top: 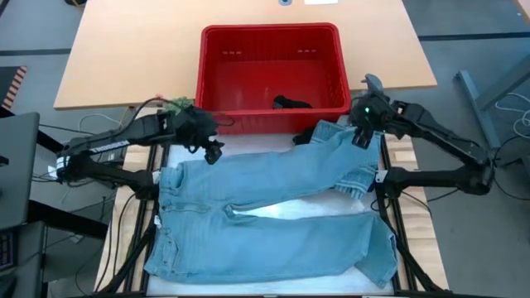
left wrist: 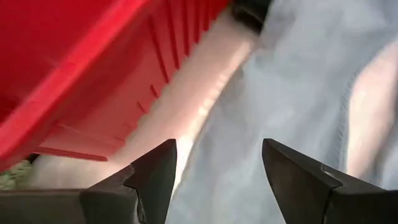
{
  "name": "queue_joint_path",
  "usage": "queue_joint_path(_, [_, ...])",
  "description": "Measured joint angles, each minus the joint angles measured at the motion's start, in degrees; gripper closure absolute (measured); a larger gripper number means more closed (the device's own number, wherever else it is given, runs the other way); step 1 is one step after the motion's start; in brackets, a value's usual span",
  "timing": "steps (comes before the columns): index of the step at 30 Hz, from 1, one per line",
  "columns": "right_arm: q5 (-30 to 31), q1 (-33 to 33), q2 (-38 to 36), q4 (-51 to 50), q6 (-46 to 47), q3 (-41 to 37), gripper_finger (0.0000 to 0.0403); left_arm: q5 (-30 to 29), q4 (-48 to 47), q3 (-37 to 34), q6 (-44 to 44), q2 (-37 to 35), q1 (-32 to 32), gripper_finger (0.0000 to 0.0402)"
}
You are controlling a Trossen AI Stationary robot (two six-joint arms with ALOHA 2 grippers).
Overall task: Fold Laundry from Bin
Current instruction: Fold the blue pants
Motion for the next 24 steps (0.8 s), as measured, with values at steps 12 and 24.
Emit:
queue_joint_path(12, [-10.49, -9.42, 0.72, -0.20, -10.59, 0.00, 0.0169, 19.24, -14.29, -0.04, 11.04, 3.89, 16.00, 0.0175])
queue_joint_path(24, [-19.31, -11.48, 0.72, -2.23, -14.98, 0.00, 0.0169, 27.45, -19.59, -0.03, 18.03, 6.14, 20.93, 0.0175])
